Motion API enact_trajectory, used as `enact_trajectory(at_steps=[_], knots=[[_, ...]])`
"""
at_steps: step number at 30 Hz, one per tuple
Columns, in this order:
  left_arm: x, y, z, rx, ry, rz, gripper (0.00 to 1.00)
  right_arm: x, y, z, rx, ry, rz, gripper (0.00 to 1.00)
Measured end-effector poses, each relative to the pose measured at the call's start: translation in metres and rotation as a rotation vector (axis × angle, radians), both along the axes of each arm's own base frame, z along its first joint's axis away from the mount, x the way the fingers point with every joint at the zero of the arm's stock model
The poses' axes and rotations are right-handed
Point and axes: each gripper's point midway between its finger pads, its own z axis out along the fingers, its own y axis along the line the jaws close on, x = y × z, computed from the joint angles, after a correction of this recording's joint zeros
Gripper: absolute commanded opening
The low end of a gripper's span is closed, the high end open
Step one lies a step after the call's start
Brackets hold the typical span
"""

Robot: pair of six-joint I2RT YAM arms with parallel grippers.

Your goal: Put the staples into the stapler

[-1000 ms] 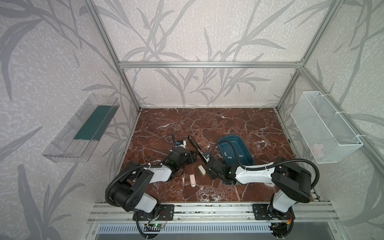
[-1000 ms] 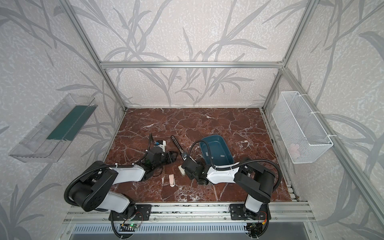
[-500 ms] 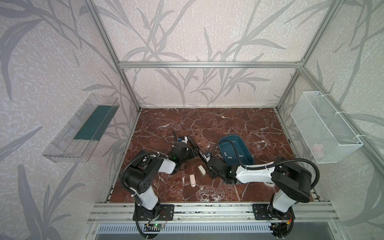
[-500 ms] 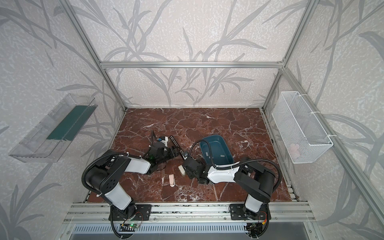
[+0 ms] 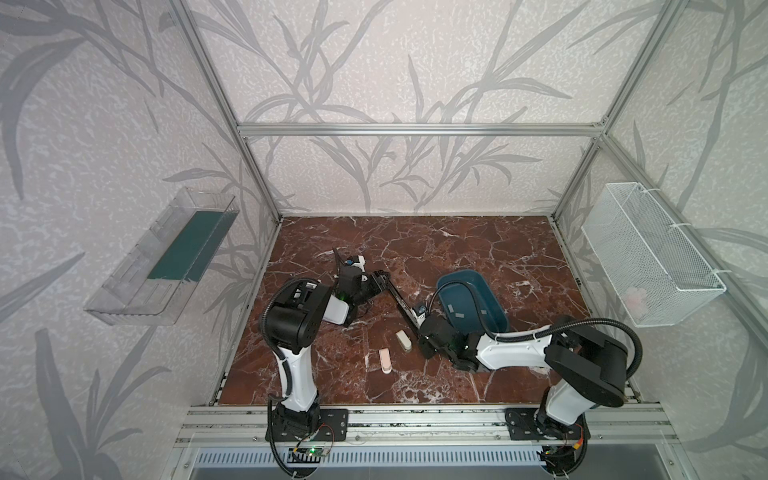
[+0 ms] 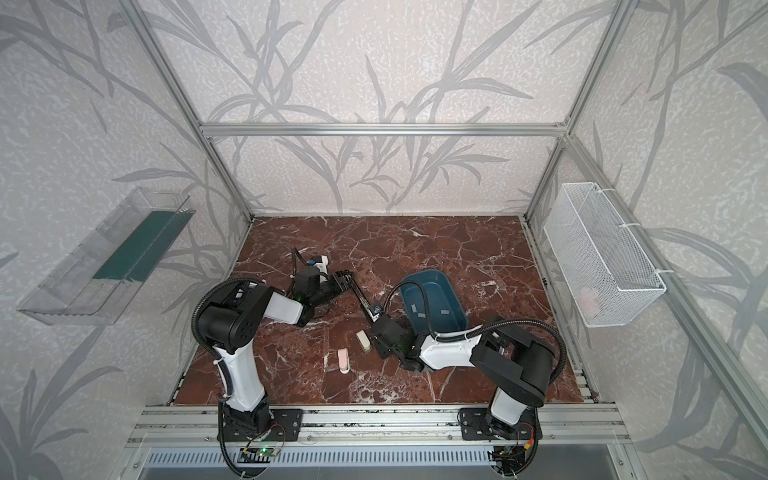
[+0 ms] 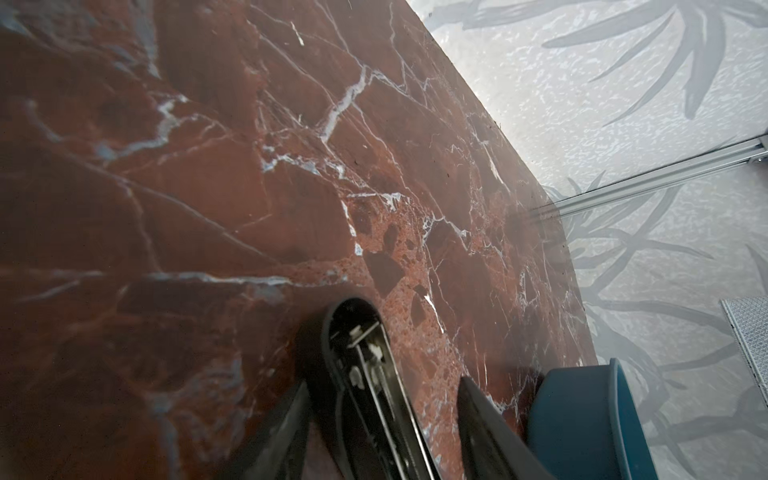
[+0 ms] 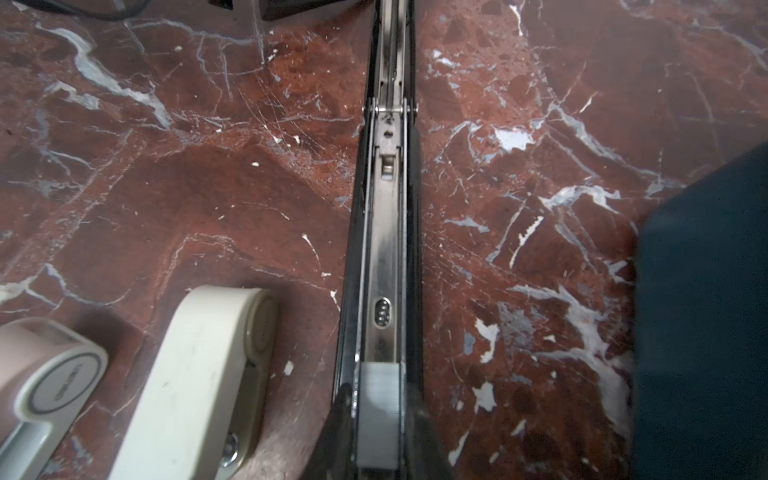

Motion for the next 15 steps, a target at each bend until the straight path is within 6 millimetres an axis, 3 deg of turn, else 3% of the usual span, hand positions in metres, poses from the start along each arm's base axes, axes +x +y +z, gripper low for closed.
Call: enact_trajectory(at_steps=[9, 15], knots=[[0.014, -0.007, 0.000, -0.056, 0.028, -0.007, 0.55, 0.002, -0.002, 0.001, 0.021, -0.002, -0.022, 0.02], [-0.016, -0.011, -0.002, -0.105, 0.084, 0.007, 0.56, 0.001, 0.002, -0.001, 0.038, 0.008, -0.019, 0.01]])
